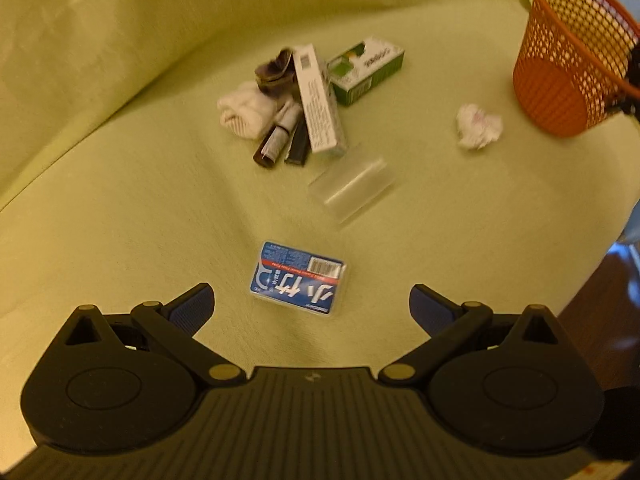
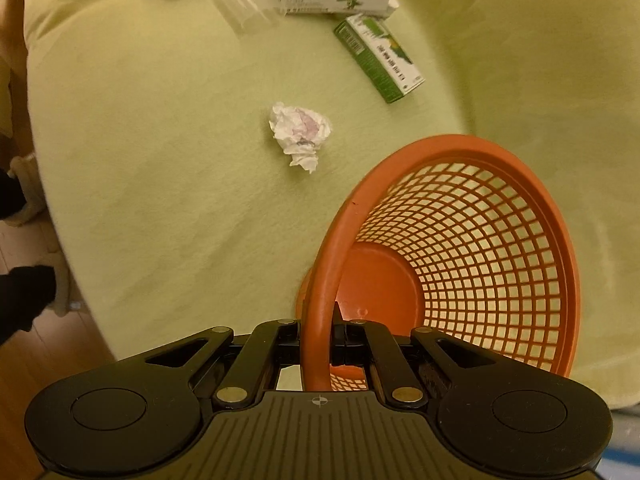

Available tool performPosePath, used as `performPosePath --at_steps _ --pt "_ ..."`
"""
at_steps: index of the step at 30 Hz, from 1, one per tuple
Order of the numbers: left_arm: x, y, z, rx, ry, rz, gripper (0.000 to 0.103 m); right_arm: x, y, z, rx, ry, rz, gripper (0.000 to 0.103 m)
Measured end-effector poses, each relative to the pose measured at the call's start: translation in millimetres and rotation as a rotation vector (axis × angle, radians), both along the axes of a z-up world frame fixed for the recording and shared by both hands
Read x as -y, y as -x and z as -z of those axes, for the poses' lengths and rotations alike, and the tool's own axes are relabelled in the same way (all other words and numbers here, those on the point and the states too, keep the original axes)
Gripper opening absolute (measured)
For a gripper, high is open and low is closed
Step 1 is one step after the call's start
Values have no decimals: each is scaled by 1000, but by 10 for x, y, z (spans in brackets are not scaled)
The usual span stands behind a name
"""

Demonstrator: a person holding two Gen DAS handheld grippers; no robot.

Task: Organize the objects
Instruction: 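Grasp the blue-labelled plastic box with the left gripper while the right holds the wastebasket, then carry the box over the wastebasket and open the left gripper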

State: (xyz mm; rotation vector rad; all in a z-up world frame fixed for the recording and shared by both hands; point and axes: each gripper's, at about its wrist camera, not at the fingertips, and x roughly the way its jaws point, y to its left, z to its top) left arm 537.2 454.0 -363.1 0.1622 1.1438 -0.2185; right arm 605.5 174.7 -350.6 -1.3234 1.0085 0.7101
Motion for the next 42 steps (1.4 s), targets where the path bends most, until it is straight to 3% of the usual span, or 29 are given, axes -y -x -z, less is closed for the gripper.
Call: performPosePath --at_steps 10,14,22,29,36,42 --pt "-71 -179 532 -19 -5 41 102 -29 -11 42 5 39 -44 0" --pt "-81 -272 749 -28 -12 103 102 -44 18 35 10 57 -52 0" --pt "-131 -428 999 -41 -6 165 102 -126 103 -6 10 59 -45 0" --pt "-149 -482 1093 -81 2 210 87 -154 102 -6 8 60 -44 0" --pt "-140 -422 833 -72 1 201 86 -188 91 3 3 65 -57 0" --pt "48 -421 148 -9 32 250 86 -139 144 27 3 65 -85 0"
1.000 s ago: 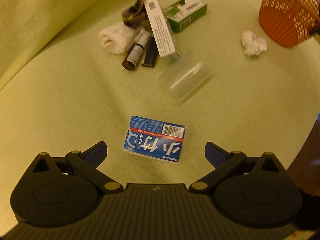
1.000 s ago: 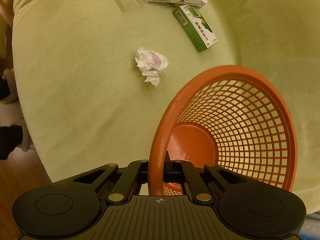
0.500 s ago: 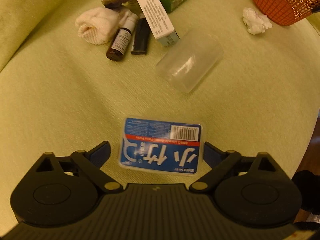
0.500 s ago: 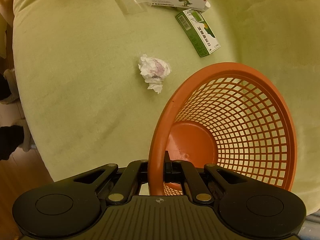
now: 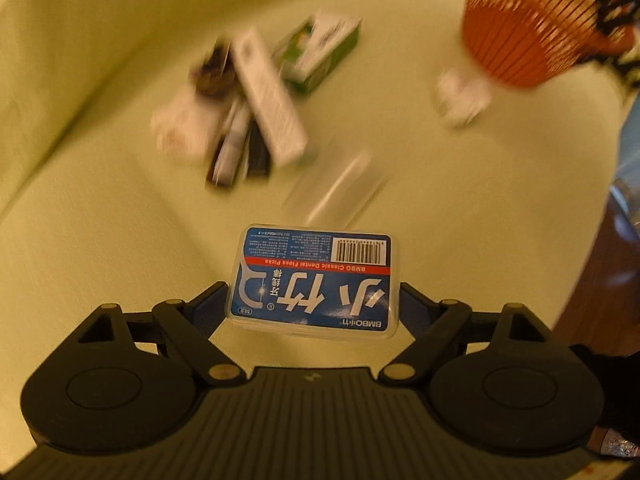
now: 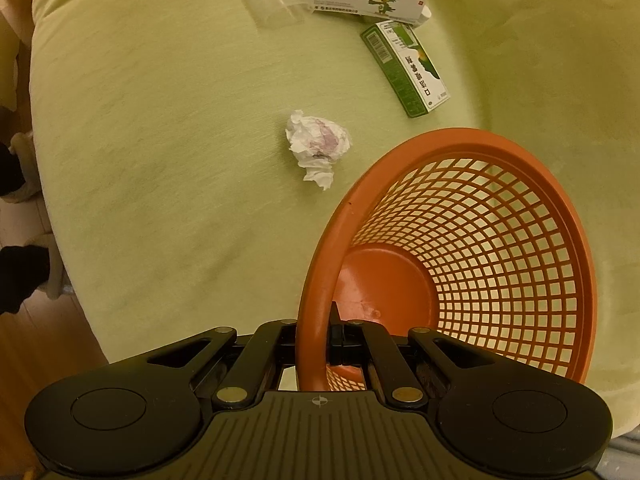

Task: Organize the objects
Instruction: 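Carry the box over the wastebasket and open the left gripper, then grasp the crumpled white tissue with the left gripper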

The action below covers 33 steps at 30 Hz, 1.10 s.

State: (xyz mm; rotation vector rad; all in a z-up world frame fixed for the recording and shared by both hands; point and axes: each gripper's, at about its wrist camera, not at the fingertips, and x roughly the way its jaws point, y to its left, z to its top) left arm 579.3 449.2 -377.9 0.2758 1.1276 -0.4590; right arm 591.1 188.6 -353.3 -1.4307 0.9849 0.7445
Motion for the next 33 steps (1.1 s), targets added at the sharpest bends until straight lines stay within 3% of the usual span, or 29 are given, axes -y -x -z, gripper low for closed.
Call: performPosePath --at_steps 5,10,15,20,22,23,24,33 --pt "379 -144 -740 123 64 139 86 36 42 -9 2 -12 -16 0" --pt "864 -341 -1281 243 114 360 86 71 74 -35 -1 -25 -31 0" --pt "1366 -527 -1454 294 123 570 86 133 152 -54 -2 -31 -60 0" --pt "1764 -632 -1464 320 130 704 86 184 201 -75 -2 -43 -56 0" --pt "1875 -652 -1446 330 142 735 88 188 197 -79 -1 -50 -46 0" --pt "1916 -669 -1432 344 144 741 97 178 186 -82 -2 -53 -41 0" --pt "1952 -679 -1426 361 143 744 99 178 188 -84 -3 -56 -35 0" --pt "1802 -744 -1465 354 153 639 99 180 171 -80 9 -71 -6 0"
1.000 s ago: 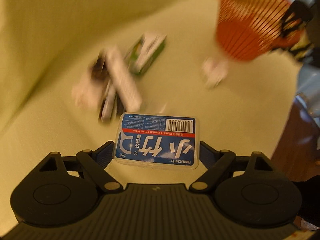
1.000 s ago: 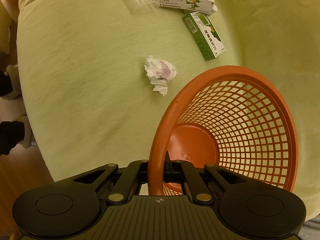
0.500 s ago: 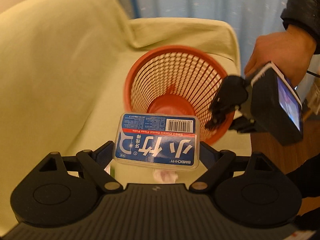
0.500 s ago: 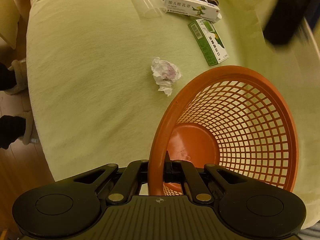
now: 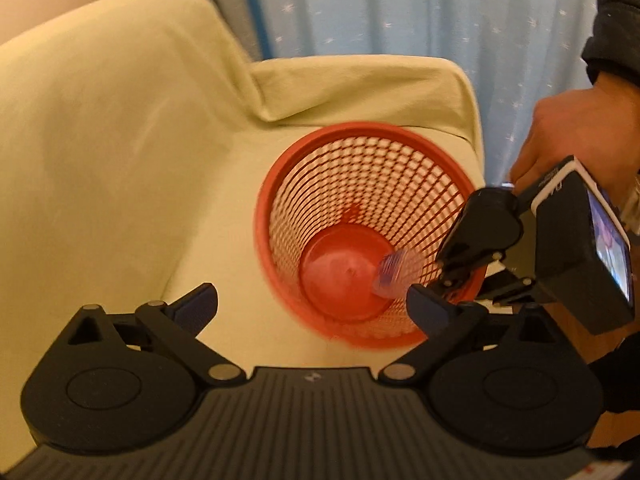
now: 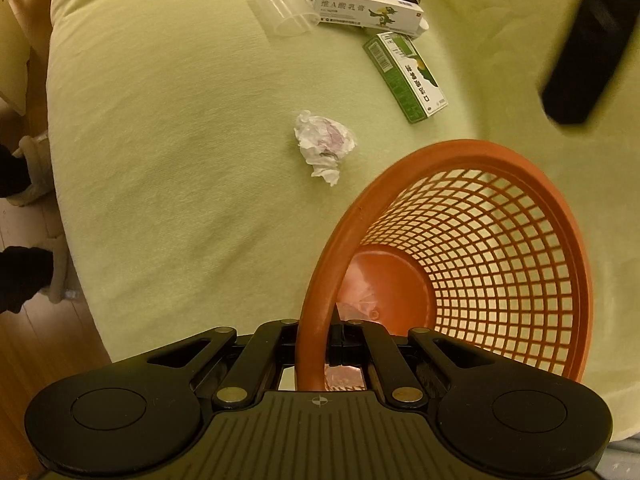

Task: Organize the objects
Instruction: 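Grasp the crumpled white tissue with the left gripper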

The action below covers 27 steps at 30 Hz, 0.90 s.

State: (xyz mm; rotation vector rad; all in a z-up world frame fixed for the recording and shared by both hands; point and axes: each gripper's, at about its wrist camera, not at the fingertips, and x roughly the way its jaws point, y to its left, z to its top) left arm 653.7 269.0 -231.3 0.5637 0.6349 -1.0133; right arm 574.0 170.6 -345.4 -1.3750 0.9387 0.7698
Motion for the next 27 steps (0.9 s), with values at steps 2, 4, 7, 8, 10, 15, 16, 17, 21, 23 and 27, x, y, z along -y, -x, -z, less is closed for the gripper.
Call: performPosePath --at_steps 2,4,7,8,10,15,16,17,21,23,27 --pt "-104 2 33 -23 4 -56 99 0 0 6 7 4 -4 0" --pt "-193 -2 89 -49 2 -115 99 -4 12 21 16 11 -15 0" --pt "-325 48 233 -79 -21 -192 99 12 18 37 30 18 -26 0" --pt "-357 63 288 -95 -24 -213 99 30 21 42 35 21 -26 0" --pt "-405 104 410 -123 -36 -256 99 45 4 49 45 27 -25 0" --pt "-434 142 762 -174 -60 -360 98 91 -92 91 73 56 -24 0" --pt "-429 148 832 -184 -64 -375 97 110 -119 100 75 61 -22 0" --pt "-414 149 905 -190 -70 -391 94 127 -145 111 78 68 -22 0" --pt "-310 108 1197 -220 -83 -425 87 195 -240 167 75 86 -26 0" --pt "-269 101 1338 -233 -80 -435 81 235 -278 183 74 91 -29 0" --pt "-139 106 1596 -268 -78 -453 76 283 -325 192 69 91 -26 0"
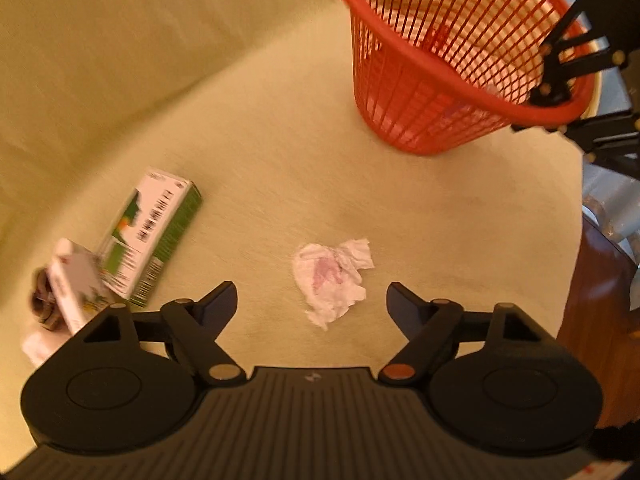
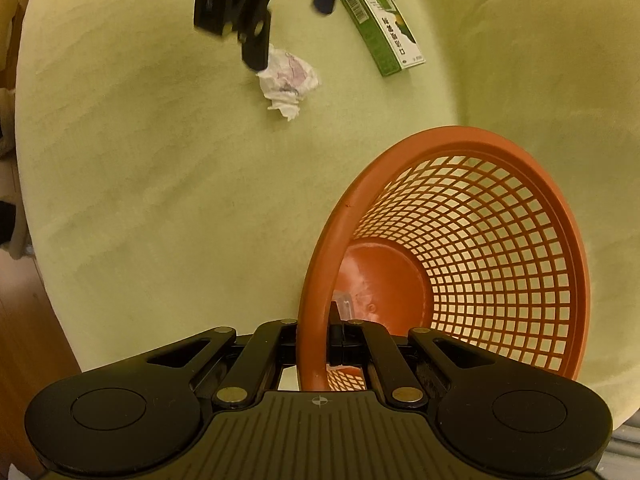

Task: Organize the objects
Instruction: 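Grasp the crumpled white tissue with the left gripper, then move the tissue over the wastebasket and release it from the left gripper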

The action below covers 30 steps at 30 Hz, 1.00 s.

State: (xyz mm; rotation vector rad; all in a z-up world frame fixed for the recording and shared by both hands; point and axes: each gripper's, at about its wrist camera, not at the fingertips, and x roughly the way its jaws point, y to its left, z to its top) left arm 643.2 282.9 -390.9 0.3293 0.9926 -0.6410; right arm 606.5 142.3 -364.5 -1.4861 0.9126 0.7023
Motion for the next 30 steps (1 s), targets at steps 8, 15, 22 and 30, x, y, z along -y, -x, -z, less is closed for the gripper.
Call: performPosePath --at_steps 8,15,22,30 --pt "136 -112 233 -52 16 -73 59 -70 -23 31 0 9 -11 0" --pt "162 -211 366 -92 -19 -71 47 -7 45 72 10 19 -18 0" --pt "173 -174 341 -102 -28 -67 26 -11 45 66 3 17 -6 0" --pt "47 -71 -17 -62 -4 -59 25 -74 24 64 2 22 -7 0"
